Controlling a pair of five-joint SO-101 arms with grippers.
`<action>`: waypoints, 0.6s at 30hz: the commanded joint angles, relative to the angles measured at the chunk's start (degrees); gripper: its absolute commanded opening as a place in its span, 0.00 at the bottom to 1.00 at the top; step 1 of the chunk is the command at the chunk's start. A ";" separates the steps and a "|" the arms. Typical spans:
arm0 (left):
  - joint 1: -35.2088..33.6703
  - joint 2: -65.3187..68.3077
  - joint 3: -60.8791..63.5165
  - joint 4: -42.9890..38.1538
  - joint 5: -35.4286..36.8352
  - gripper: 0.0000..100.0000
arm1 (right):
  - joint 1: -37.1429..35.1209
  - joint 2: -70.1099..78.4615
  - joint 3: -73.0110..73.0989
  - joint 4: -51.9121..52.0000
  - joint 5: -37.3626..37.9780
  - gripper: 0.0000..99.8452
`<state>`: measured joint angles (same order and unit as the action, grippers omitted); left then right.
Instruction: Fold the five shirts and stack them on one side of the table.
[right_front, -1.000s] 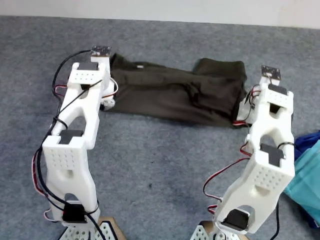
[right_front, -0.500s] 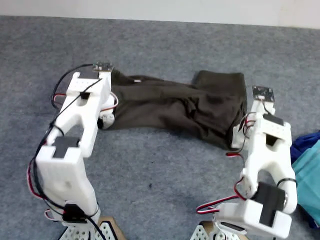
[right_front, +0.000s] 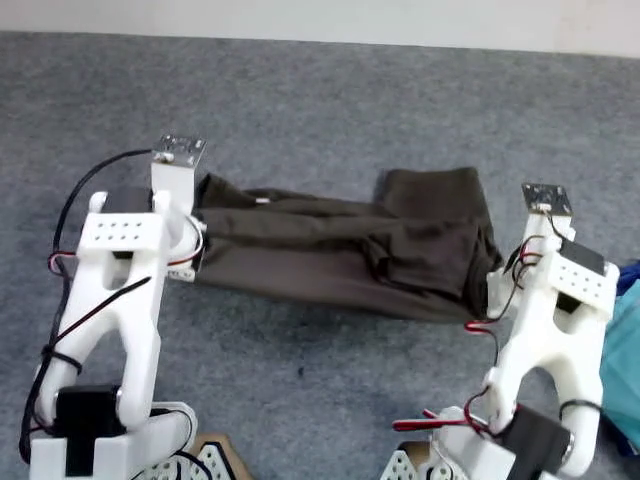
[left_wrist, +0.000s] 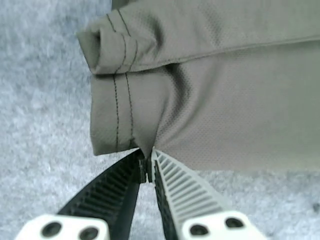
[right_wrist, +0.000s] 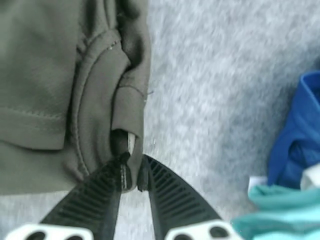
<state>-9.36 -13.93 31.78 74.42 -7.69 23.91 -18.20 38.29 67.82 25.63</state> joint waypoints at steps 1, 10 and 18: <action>-2.07 -2.68 1.63 -0.44 -2.99 0.01 | 1.98 -5.05 0.48 3.91 3.25 0.01; -3.56 -2.86 7.69 -0.88 -4.13 0.01 | 6.73 -12.79 10.51 4.88 11.52 0.01; -7.34 -2.86 10.42 -2.55 -0.88 0.15 | 6.81 -14.46 14.11 0.57 11.60 0.01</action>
<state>-12.97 -13.93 42.33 72.40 -11.47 29.89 -30.86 52.79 69.76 36.44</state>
